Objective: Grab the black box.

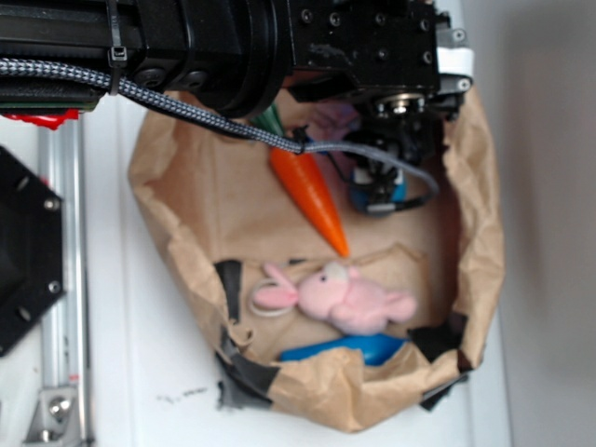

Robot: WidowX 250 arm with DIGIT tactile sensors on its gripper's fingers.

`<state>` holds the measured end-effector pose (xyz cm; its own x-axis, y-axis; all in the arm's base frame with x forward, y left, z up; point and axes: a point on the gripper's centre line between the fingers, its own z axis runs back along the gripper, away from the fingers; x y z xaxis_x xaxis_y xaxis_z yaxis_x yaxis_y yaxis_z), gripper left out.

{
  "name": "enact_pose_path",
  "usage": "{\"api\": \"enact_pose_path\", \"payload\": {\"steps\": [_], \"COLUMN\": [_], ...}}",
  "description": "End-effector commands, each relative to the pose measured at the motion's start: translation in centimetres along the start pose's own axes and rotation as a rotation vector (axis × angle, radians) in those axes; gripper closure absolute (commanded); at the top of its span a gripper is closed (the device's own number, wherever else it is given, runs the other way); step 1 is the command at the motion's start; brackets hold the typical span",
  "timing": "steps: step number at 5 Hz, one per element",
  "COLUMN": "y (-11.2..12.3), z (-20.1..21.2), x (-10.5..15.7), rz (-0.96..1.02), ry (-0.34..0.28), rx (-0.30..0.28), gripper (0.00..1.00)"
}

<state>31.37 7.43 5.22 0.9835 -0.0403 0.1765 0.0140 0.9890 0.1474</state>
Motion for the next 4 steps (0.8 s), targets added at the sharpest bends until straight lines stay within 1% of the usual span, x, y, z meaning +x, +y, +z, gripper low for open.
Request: {"api": "enact_pose_path", "payload": {"steps": [1,2,3,4], "y": [-2.0,-4.3,-4.3,-3.7], "z": [-2.5,-1.6,-1.6,-2.2], "x": [-0.2,-1.8,-1.8,-1.4], "rz": [-0.212,-0.318,-0.295,-0.254], "ry": [-0.099,-0.098,-0.016,0.012], "rx": [-0.222,-0.250,-0.208,-0.184], "gripper": [0.00,0.00,1.00,1.00]}}
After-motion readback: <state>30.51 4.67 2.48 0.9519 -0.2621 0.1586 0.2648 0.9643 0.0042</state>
